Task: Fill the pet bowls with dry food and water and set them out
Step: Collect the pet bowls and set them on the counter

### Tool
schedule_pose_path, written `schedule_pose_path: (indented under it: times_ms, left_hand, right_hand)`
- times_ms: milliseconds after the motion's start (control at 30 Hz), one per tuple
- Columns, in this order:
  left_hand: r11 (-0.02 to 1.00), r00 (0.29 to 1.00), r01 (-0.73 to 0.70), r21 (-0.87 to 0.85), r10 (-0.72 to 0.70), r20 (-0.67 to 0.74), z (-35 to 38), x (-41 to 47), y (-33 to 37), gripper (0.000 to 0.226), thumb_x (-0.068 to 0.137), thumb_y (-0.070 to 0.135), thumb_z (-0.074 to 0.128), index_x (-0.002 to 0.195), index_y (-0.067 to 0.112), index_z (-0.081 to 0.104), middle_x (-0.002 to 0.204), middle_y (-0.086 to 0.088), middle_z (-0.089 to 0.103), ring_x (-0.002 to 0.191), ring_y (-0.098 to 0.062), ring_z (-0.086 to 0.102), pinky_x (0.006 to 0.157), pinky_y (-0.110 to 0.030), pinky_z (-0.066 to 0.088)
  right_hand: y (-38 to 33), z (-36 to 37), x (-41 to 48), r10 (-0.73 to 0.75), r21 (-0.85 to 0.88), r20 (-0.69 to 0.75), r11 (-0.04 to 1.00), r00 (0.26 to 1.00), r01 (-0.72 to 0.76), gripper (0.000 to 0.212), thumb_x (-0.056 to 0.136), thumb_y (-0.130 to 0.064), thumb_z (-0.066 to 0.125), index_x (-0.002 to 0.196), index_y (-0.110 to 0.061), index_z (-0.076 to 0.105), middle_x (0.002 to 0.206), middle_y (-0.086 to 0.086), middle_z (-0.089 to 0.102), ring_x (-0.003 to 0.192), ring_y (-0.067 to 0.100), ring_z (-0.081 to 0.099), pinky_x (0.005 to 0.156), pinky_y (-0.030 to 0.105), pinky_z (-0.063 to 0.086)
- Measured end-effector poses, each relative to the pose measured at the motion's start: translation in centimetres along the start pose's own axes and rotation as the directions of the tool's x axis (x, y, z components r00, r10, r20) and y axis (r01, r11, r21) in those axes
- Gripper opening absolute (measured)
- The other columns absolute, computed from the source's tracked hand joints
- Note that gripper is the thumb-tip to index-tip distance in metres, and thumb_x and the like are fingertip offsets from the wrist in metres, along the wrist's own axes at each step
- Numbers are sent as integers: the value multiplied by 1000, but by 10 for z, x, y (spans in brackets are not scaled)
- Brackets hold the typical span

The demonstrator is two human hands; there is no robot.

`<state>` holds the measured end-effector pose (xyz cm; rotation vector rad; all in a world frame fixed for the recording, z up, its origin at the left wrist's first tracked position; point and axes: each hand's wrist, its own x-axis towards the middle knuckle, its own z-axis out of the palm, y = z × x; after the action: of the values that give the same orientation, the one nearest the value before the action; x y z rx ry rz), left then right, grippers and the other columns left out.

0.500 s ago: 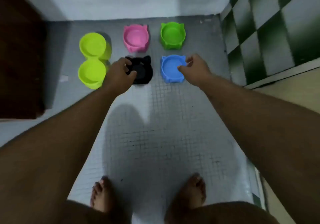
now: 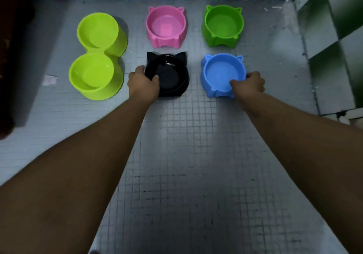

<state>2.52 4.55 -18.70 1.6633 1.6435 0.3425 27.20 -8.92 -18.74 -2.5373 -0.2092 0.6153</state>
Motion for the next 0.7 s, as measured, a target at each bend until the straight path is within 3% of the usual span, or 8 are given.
schedule_pose_path:
  times_ms: [133,267,367,467,567,633,700]
  left_hand:
    - [996,1000,26,-80,-27,-10,6,5,-8,59,82,36,64,137,16,59,123,-15,65,110,-31,65,99,-39,53]
    - [992,1000,-14,-128,14,0,7,-10,4,54,88,30,66,141,18,59,130,-13,52,104,-28,65,101,-37,53]
    - [984,999,-45,-170,44,-13,8,-13,6,46,95,20,64,140,16,58,132,-13,41,97,-20,61,101,-26,48]
    - [969,995,-96,-226,92,-32,7,-14,7,44,97,11,61,141,15,57,127,-11,37,86,-7,55,98,-17,43]
    - [959,996,-74,-274,87,36,3,-12,9,55,96,14,60,149,21,51,135,-6,38,97,-4,53,104,-15,39]
    - [946,990,-79,-315,111,86,0,-7,8,65,88,17,58,152,19,49,141,-4,52,106,-4,60,107,-21,45]
    - [936,990,-64,-346,103,96,-4,-6,7,63,84,12,55,147,11,54,134,-6,66,108,-9,65,95,-15,52]
  right_hand:
    - [-2,6,-4,-45,13,-7,999,999,45,44,76,-17,68,117,-16,55,128,11,56,116,32,55,93,34,49]
    - [-2,8,-12,-90,165,-6,982,996,90,32,76,-9,59,102,-19,43,106,6,58,92,26,59,74,33,53]
    - [-3,6,-16,-104,241,-3,965,995,102,29,82,-8,57,103,-18,39,101,3,55,83,22,57,66,28,46]
    - [1,4,-16,-169,271,8,949,986,160,35,85,-11,59,116,-20,46,102,4,60,88,22,62,70,28,49]
    - [5,1,-15,-215,275,68,943,974,189,54,88,-15,63,138,-25,45,102,4,61,92,20,62,80,30,53]
    - [6,-3,-17,-220,315,109,933,969,176,59,88,-14,64,144,-24,45,109,6,63,98,22,64,89,36,55]
    - [4,-10,-23,-212,354,138,923,968,152,60,85,-15,65,142,-24,49,116,9,66,101,25,66,91,45,57]
